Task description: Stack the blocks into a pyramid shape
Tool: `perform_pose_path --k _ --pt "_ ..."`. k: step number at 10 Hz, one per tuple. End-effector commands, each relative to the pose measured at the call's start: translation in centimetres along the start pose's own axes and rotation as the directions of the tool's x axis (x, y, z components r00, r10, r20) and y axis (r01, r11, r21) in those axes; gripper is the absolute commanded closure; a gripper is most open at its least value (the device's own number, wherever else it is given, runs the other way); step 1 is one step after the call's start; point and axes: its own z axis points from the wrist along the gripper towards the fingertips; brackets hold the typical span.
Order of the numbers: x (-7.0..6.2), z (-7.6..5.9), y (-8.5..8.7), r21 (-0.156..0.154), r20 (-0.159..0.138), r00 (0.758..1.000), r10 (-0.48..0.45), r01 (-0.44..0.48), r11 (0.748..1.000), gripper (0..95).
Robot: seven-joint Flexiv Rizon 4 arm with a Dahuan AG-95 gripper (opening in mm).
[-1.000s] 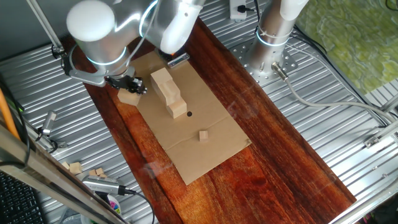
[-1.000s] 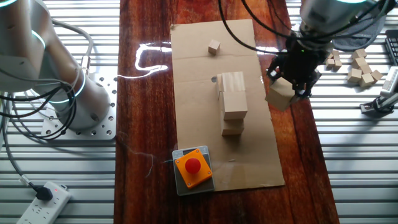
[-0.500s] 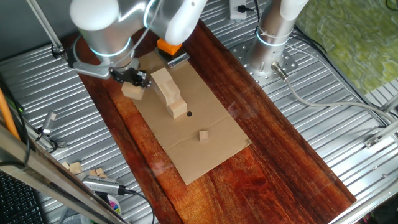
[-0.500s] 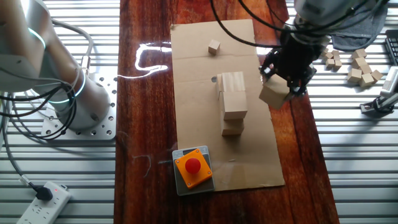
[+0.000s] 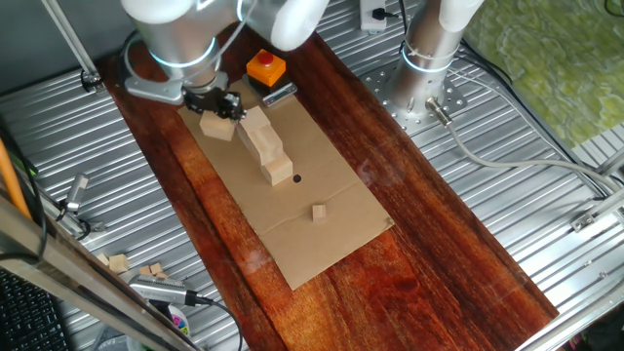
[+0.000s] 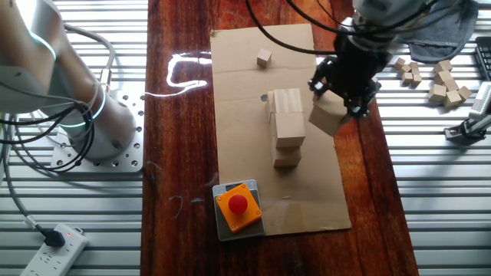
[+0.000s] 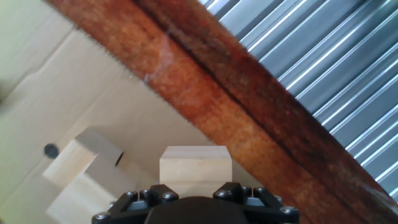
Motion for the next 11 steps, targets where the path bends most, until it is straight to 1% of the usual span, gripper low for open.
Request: perform_pose_path --k 1,2,3,4,5,6,7,8,9,11 --pt "0.2 -0.3 0.7 -0.023 -0.012 0.999 0.033 -0.033 0.999 95.0" --pt "0.4 -0.5 1.0 -0.035 -0.015 0.999 0.045 -0.045 0.998 95.0" --pt "0.5 -0.6 1.2 -0.040 -0.015 0.999 0.046 -0.047 0.998 95.0" --pt "0.9 -0.8 1.9 -0.054 -0.020 0.997 0.071 -0.072 0.996 95.0" --pt "1.1 -0.9 2.1 -0.062 -0.025 0.996 0.084 -0.086 0.994 95.0" --pt "1.5 -1.1 2.2 -0.079 -0.032 0.994 0.103 -0.106 0.991 95.0" --pt "1.8 -1.1 2.2 -0.101 -0.038 0.991 0.126 -0.129 0.987 95.0" --pt "2.1 -1.2 2.1 -0.138 -0.050 0.983 0.175 -0.181 0.974 95.0" --pt "2.5 -1.1 2.1 -0.169 -0.056 0.973 0.222 -0.229 0.959 95.0" --pt "2.9 -0.9 2.1 -0.202 -0.060 0.959 0.278 -0.285 0.937 95.0"
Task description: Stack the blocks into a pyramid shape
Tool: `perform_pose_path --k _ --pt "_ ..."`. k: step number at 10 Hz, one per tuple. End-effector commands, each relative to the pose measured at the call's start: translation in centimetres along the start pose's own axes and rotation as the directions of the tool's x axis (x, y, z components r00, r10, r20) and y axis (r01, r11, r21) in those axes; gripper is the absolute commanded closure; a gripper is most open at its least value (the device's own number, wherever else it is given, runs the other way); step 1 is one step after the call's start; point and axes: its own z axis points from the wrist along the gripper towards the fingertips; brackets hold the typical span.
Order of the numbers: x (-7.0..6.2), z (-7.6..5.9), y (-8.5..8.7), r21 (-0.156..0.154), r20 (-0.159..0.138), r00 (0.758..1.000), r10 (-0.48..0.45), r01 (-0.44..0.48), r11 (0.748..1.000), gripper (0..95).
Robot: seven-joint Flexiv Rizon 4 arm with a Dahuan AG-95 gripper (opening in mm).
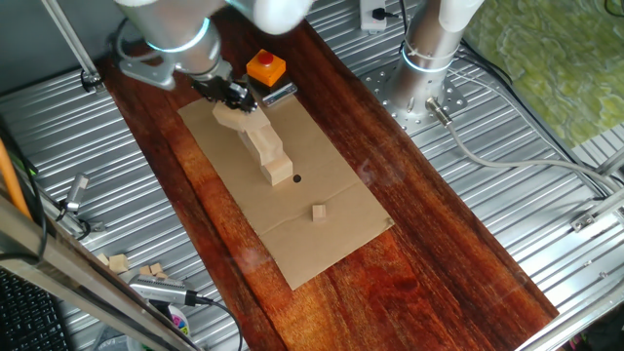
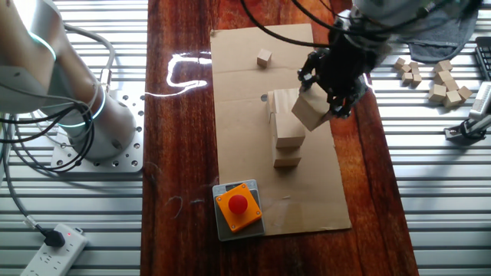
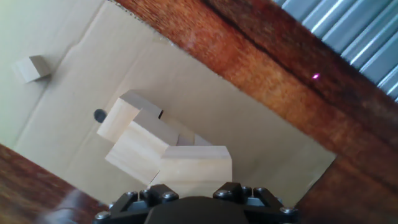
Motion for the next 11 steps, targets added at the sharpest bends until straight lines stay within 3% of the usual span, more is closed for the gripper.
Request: perform_pose_path --k 1,6,8,11 --pt "0.66 0.18 0.00 -0.057 0.005 0.996 0.088 -0.088 0.994 95.0" --pt "0.56 0.20 0.02 -0.072 0.003 0.993 0.121 -0.120 0.990 95.0" --pt "0.27 0.26 0.07 -0.127 -0.005 0.983 0.185 -0.184 0.975 95.0" --pt "0.09 0.30 0.12 -0.158 -0.019 0.974 0.224 -0.224 0.962 95.0"
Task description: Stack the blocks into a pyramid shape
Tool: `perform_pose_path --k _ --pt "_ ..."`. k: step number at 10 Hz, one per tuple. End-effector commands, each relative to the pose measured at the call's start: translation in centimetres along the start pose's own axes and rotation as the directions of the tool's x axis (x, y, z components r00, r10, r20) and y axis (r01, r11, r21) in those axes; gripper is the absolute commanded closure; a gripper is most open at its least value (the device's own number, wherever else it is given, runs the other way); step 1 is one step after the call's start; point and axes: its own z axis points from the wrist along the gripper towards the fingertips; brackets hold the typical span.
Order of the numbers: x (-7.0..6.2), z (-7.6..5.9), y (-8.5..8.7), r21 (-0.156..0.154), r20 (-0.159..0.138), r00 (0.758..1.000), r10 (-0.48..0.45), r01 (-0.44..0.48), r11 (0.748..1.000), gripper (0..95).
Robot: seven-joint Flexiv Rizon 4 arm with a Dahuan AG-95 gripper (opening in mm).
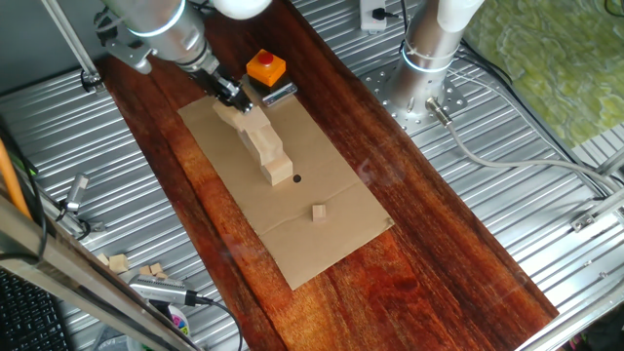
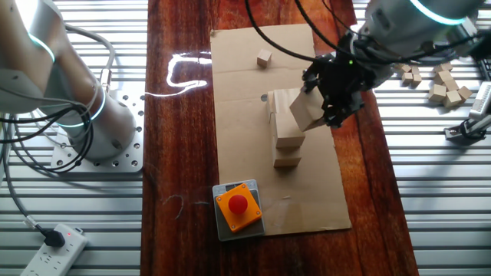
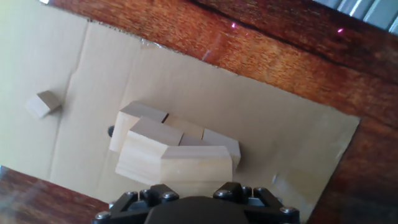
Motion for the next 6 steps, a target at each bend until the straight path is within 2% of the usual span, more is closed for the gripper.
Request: perform_pose_path --k 1,3,4,5,6 --pt "-0.03 0.02 0.00 -0.017 -0.003 1.000 0.030 -0.030 0.999 95.0" --pt "0.00 0.03 -0.02 -0.015 -0.004 0.999 0.035 -0.036 0.999 95.0" --pt "0.06 0.06 -0.05 -0.014 0.000 1.000 0.003 -0.003 1.000 95.0" --pt "0.10 0.09 -0.06 0.008 0.010 0.995 -0.096 0.096 0.995 95.0" --pt "0.12 0.10 -0.05 0.022 0.018 0.973 -0.230 0.230 0.973 95.0"
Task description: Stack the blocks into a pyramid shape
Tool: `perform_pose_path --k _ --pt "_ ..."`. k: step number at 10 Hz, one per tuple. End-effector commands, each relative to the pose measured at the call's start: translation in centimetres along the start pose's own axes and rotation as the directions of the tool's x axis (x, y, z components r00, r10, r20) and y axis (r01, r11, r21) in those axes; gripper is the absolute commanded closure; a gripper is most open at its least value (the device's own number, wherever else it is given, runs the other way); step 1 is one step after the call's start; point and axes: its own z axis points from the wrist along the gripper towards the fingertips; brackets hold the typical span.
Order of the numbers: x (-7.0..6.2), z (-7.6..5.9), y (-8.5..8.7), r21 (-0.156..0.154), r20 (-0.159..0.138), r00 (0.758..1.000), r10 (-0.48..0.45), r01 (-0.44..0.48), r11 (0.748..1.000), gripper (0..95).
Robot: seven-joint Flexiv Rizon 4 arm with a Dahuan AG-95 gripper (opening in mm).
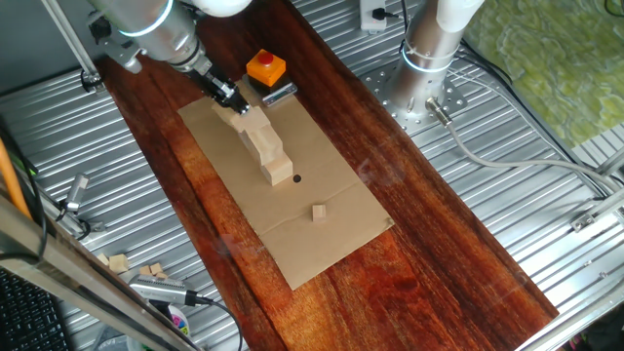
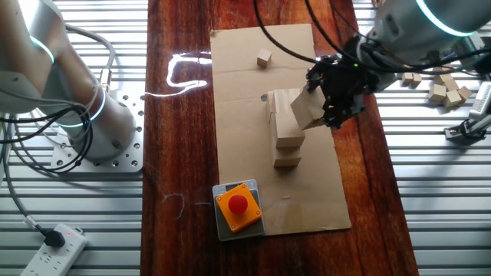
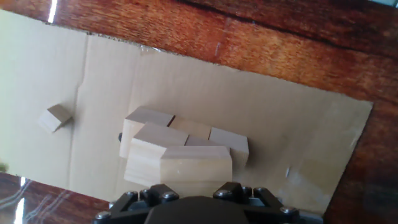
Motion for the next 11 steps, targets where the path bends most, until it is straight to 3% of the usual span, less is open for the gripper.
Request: perform_pose_path --k 1,3,4,5,7,8,9,10,11 --pt "-0.09 -0.01 -0.04 0.046 0.018 0.937 -0.350 0.349 0.936 95.0" --pt "-0.11 0.00 0.00 0.070 0.024 0.882 -0.471 0.468 0.881 95.0" --pt "-0.21 0.00 0.07 0.108 0.026 0.781 -0.623 0.618 0.779 95.0" --pt "-0.18 0.01 0.07 0.157 -0.011 0.687 -0.727 0.719 0.677 95.0" --pt "-0.19 0.02 0.07 0.189 -0.061 0.579 -0.813 0.807 0.560 95.0" --pt "-0.27 0.04 0.11 0.196 -0.096 0.499 -0.861 0.858 0.475 95.0" --pt "-0.28 0.03 0.12 0.198 -0.104 0.467 -0.878 0.875 0.442 95.0" --pt "-0.28 0.03 0.12 0.199 -0.104 0.469 -0.877 0.874 0.443 95.0" --pt "-0.27 0.04 0.12 0.200 -0.095 0.493 -0.865 0.860 0.469 95.0"
